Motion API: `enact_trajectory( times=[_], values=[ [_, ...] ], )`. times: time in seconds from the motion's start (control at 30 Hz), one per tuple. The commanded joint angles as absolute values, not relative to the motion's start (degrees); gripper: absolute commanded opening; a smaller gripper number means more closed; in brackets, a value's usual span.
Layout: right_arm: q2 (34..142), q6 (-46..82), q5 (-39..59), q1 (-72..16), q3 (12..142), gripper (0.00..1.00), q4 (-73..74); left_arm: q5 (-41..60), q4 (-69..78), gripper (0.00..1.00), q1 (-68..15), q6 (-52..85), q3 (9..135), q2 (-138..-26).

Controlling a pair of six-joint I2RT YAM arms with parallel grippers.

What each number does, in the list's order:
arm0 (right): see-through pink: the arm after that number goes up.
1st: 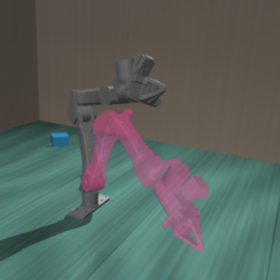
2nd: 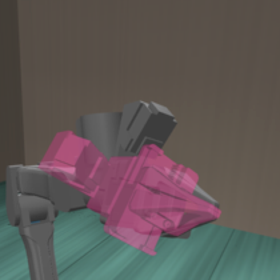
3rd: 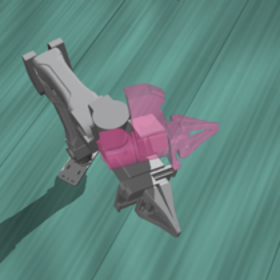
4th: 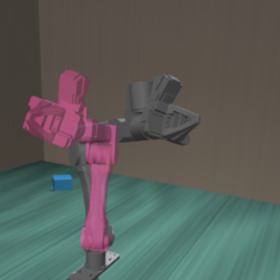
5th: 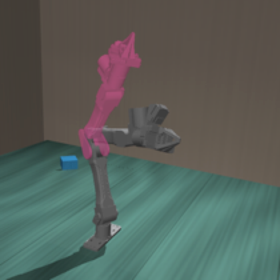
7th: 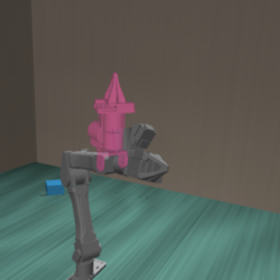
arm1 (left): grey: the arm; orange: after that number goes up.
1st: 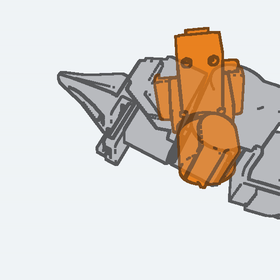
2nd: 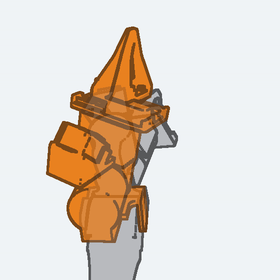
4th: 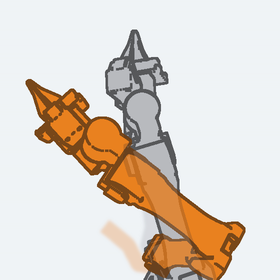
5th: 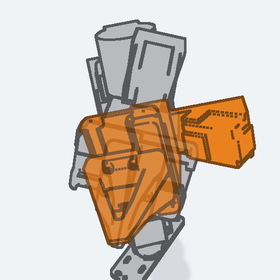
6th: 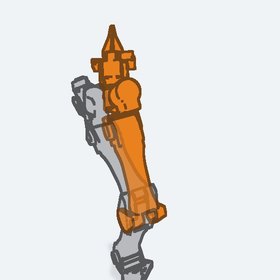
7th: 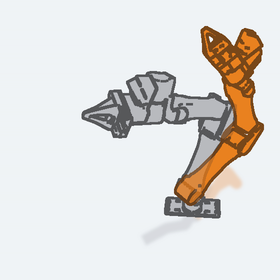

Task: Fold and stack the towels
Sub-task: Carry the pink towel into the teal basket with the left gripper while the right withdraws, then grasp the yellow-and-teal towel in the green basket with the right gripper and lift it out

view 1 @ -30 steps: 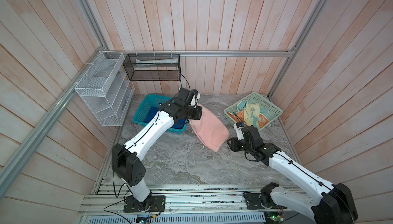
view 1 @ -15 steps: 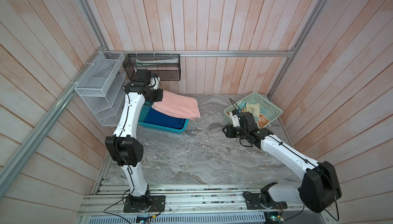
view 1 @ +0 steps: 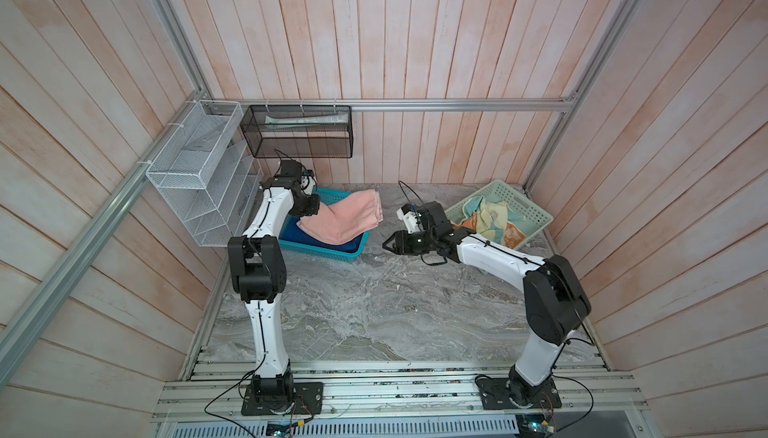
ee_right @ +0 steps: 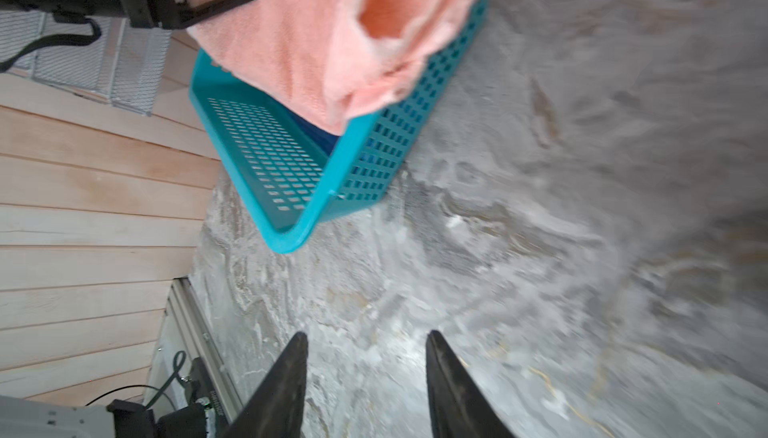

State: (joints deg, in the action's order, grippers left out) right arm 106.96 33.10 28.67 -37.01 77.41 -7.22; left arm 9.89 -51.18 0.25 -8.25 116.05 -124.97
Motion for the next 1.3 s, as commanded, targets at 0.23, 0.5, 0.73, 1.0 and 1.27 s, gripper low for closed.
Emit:
enact_trajectory(
  times=[0.23, 0.5, 0.73, 1.0, 1.27],
  values=[
    [120.0, 39.6, 37.0, -39.0, 90.4, 0.48, -7.1, -3.9, -52.5, 0.00, 0.9, -19.0, 123.7, -131.8],
    [120.9, 38.2, 35.1, -38.5, 92.4, 0.47, -9.3, -10.6, -51.0, 0.34, 1.8, -21.1, 129.4, -134.9],
    [118.0, 34.0, 31.2, -35.7, 93.9, 0.47, -14.0, -14.2, -49.8, 0.64, 1.8, -18.4, 130.0, -132.9],
    [112.1, 22.2, 21.7, -25.1, 96.4, 0.47, -26.8, -14.8, -45.9, 0.63, 0.9, -15.4, 124.0, -124.3],
    [106.4, 12.0, 8.1, -8.3, 90.7, 0.51, -36.2, -5.3, -42.1, 0.55, -7.0, -13.0, 115.3, -116.3]
  ],
)
